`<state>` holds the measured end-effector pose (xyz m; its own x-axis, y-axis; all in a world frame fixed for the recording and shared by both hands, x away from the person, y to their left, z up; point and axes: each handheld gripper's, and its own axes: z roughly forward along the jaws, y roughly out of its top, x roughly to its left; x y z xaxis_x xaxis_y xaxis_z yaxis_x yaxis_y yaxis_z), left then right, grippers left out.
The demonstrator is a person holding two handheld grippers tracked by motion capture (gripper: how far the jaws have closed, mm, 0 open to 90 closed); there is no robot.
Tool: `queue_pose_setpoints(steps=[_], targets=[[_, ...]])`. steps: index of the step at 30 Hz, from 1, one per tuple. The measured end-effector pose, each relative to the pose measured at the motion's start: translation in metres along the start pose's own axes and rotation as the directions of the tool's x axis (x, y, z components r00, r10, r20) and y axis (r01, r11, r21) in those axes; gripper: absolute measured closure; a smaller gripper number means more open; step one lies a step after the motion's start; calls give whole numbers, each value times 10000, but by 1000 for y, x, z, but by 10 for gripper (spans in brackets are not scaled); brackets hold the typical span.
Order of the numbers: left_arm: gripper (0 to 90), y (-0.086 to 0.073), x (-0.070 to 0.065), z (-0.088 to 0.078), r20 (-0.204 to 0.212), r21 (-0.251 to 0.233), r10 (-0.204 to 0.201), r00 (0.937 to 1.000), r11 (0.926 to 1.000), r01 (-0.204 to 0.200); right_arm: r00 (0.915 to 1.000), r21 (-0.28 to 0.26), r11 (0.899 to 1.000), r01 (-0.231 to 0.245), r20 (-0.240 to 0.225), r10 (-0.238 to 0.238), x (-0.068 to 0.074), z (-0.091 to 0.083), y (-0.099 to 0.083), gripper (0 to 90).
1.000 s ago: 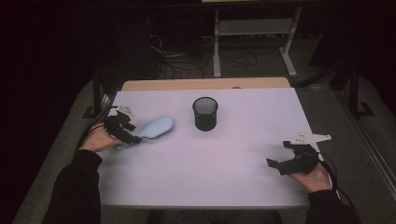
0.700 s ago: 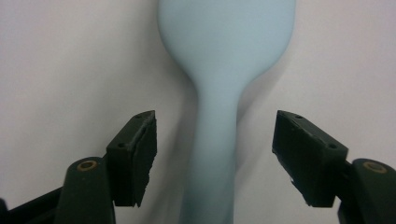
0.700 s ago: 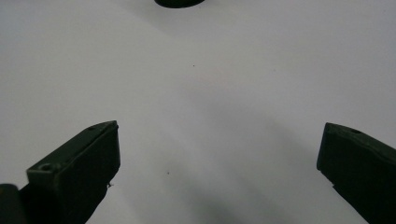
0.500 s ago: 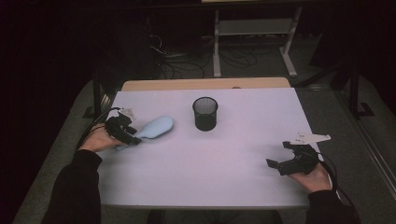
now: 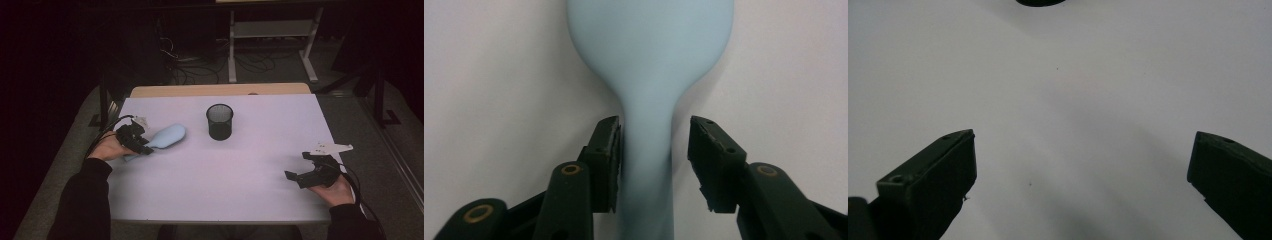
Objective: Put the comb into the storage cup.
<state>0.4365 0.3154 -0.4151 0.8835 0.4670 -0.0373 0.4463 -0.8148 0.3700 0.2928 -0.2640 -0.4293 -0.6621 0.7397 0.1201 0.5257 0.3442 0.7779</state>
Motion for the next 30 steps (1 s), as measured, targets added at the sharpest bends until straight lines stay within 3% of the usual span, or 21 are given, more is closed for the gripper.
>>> queue_pose_setpoints(steps=[4, 12, 15, 25, 30], targets=[[604, 3, 2, -1, 48, 195, -15, 10000, 9998, 14, 10000, 42, 10000, -55, -45, 56, -1, 1, 0, 0], [637, 13, 0, -3, -99, 301, 404, 9991, 9987, -401, 10000, 28, 10000, -30, -35, 30, 0, 1, 0, 0], [680, 13, 1, -3, -119, 312, 358, 9993, 9989, -354, 10000, 31, 10000, -19, -46, 19, 0, 1, 0, 0], [703, 14, 4, -2, -12, 438, 125, 9999, 9990, -125, 9997, -100, 9998, -190, -143, 189, -1, 0, 0, 0], [707, 16, 2, -2, -247, 559, 156, 9996, 9983, -142, 9998, -66, 9998, -165, -118, 165, -2, 0, 0, 0]])
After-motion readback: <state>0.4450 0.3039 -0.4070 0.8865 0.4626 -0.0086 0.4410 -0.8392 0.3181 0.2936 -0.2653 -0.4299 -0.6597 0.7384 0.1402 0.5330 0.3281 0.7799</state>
